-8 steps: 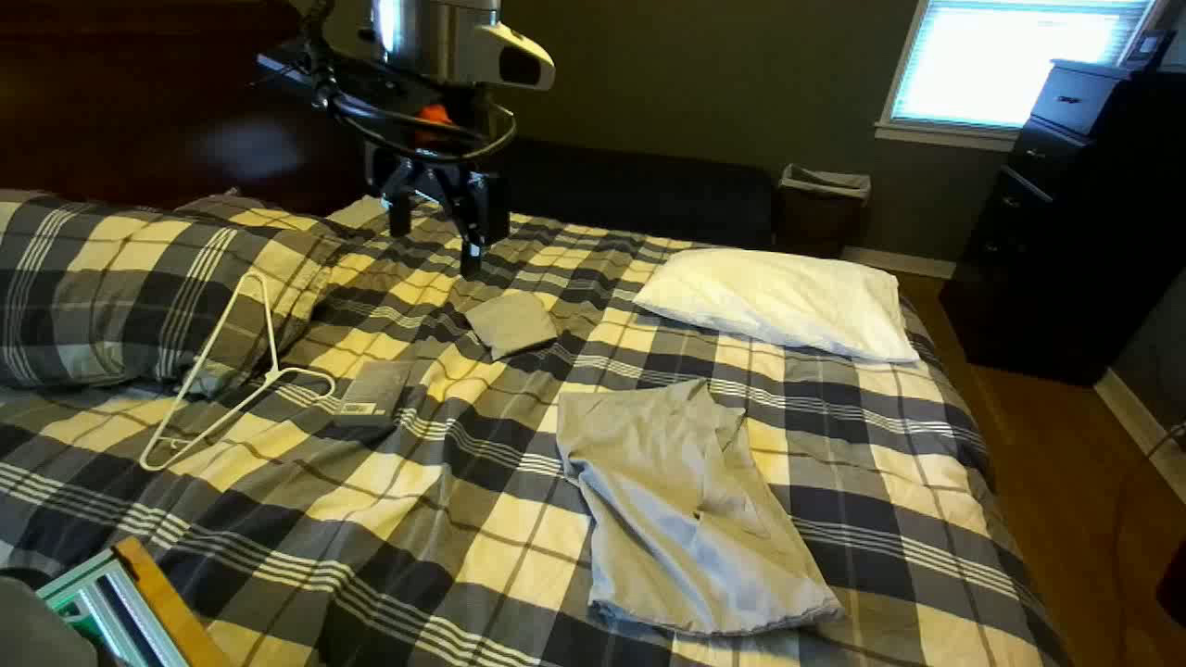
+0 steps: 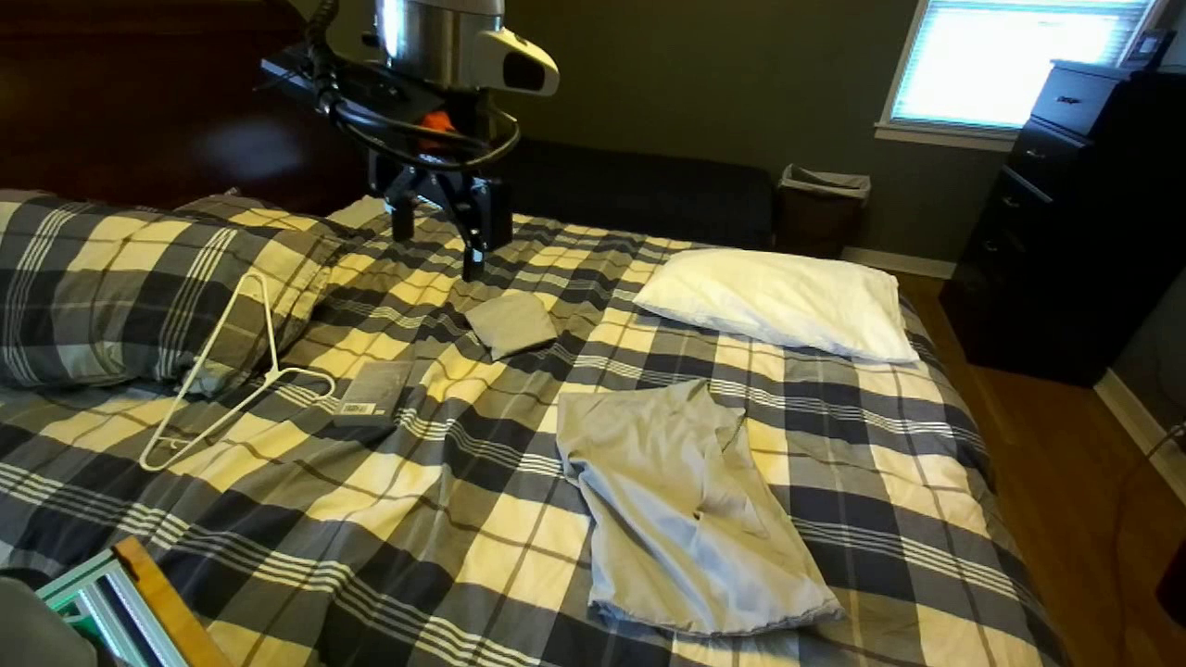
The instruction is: Fold the cloth on the right
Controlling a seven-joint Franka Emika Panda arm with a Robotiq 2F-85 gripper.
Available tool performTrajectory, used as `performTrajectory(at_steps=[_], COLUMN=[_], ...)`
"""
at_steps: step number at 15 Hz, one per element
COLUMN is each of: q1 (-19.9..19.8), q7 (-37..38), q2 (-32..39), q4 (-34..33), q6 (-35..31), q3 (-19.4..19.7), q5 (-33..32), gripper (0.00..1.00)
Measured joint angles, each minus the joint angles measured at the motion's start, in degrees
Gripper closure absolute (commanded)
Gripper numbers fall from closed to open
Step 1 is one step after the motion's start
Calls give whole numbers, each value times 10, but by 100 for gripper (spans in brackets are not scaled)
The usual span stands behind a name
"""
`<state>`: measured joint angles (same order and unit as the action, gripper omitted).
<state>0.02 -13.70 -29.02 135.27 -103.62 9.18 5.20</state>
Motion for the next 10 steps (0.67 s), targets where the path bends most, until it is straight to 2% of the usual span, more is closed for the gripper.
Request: performTrajectory(at_steps=[4, 6, 10], q1=[-30, -54, -91], q7=[-5, -6, -20], q2=[3, 13, 74], q4=[33, 57, 91], q6=[-24, -56, -118], q3=[25, 45, 93], q5=[0, -1, 2], gripper=[0, 0, 0])
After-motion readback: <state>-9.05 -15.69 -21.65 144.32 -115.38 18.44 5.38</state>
